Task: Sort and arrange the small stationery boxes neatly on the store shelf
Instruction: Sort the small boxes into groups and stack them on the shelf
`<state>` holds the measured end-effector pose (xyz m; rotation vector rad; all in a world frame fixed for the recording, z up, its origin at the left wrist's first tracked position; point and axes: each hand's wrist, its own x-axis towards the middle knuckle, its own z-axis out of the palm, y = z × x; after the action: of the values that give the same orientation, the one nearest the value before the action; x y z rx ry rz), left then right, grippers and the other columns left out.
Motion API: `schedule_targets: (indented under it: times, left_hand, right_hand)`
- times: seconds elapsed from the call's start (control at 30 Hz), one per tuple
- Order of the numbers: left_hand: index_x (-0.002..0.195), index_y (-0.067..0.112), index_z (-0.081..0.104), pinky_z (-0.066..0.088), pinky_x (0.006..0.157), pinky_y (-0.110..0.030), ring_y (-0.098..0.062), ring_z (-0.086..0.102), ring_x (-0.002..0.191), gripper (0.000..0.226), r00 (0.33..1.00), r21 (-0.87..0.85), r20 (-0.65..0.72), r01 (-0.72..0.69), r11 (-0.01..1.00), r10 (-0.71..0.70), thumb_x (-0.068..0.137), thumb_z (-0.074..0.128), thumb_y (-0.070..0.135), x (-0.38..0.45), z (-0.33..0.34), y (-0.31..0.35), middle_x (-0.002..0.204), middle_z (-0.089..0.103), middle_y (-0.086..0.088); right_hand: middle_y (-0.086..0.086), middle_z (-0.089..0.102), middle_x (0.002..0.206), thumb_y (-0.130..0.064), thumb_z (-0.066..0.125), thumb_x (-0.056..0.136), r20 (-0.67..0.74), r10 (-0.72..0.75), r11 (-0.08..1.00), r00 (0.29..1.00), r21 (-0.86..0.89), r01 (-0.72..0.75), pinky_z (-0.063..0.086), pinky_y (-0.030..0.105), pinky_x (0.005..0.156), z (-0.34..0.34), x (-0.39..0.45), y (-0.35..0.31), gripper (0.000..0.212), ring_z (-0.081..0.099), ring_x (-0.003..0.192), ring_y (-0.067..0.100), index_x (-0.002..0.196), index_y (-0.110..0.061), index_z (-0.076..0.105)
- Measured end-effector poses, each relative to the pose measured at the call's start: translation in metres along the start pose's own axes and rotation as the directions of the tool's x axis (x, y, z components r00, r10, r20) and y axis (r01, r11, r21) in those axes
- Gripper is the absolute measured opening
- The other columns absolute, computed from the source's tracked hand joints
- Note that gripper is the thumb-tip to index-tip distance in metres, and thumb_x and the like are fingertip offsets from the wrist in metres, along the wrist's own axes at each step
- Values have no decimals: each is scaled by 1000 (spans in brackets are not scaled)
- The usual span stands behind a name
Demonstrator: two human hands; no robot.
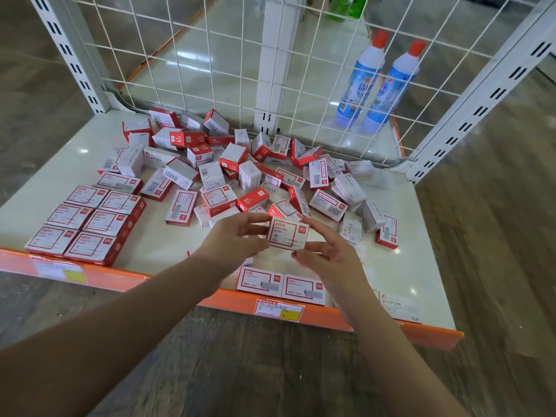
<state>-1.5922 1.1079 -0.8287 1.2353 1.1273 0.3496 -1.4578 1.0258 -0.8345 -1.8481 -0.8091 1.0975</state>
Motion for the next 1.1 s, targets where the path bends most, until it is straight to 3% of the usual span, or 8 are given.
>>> schedule_targets:
  times: [0.17, 0.33, 0.43, 0.6, 0.67, 0.77, 0.87, 1.1]
  left_hand:
    - [103, 28, 53, 50, 69, -19, -10, 56, 89, 29, 1000, 24, -11, -9, 1000, 9, 89, 56, 3, 1, -1, -3, 88, 60, 13]
    - [106, 25, 54, 52, 74, -23, -7, 57, 82, 29, 1000, 48, -10, -6, 999, 6, 89, 56, 3, 2, -6, -5, 88, 61, 13]
    - [109, 23, 55, 49, 69, -18, -5, 56, 83, 26, 999, 76, -29, -37, 996, 39, 90, 55, 5, 2, -11, -6, 90, 61, 14]
    - [120, 20, 56, 44, 74, -19, -13, 53, 105, 30, 974, 375, -151, -103, 921, 171, 90, 57, 15, 2, -31, -13, 115, 56, 7]
    - [122, 21, 56, 46, 84, -25, -18, 52, 112, 34, 948, 516, -225, -78, 853, 223, 89, 56, 14, 3, -45, -18, 127, 54, 1]
    - [124, 21, 55, 50, 85, -31, -20, 52, 111, 36, 926, 637, -292, -1, 771, 241, 88, 56, 15, 5, -68, -26, 128, 52, -3]
    - [127, 22, 52, 41, 98, -35, -22, 45, 121, 39, 910, 738, -346, 113, 665, 229, 88, 56, 21, 7, -92, -36, 134, 49, -3]
    - [132, 23, 50, 36, 101, -43, -27, 41, 123, 43, 861, 770, -468, 285, 571, 200, 89, 52, 26, -8, -147, -53, 137, 45, -4]
  right_hand:
    - [-1, 64, 117, -7, 64, 84, 21, -39, 997, 999, -63, 40, 49, 15, 73, -1, 2, 4, 51, 58, 96, 10, 127, -30, 49]
    - [-7, 58, 121, -11, 67, 82, 33, -131, 962, 991, -238, 135, 47, 10, 71, 3, 6, 7, 44, 55, 97, 6, 116, -32, 48]
    - [-7, 58, 121, -18, 69, 81, 26, -179, 920, 983, -349, 177, 48, 10, 71, 7, 8, 4, 47, 58, 97, 7, 122, -26, 48]
    - [-7, 63, 113, -29, 67, 82, -14, -184, 920, 983, -356, 167, 52, 14, 72, 20, 12, -2, 37, 61, 89, 5, 116, -23, 52]
    - [-7, 63, 111, -32, 65, 83, -30, -149, 934, 988, -332, 131, 50, 13, 71, 24, 13, -4, 34, 60, 89, 5, 113, -22, 51]
    - [-9, 63, 106, -36, 64, 83, -31, -147, 931, 989, -343, 128, 49, 12, 69, 33, 17, -4, 31, 60, 85, 4, 108, -24, 49]
    - [-16, 58, 93, -40, 62, 83, 5, -167, 914, 986, -374, 156, 40, 6, 58, 44, 21, -9, 31, 55, 77, -2, 106, -26, 47]
    - [-20, 58, 87, -35, 65, 82, 85, -293, 891, 952, -338, 304, 45, 5, 56, 87, 29, -18, 27, 59, 79, -2, 101, -23, 50]
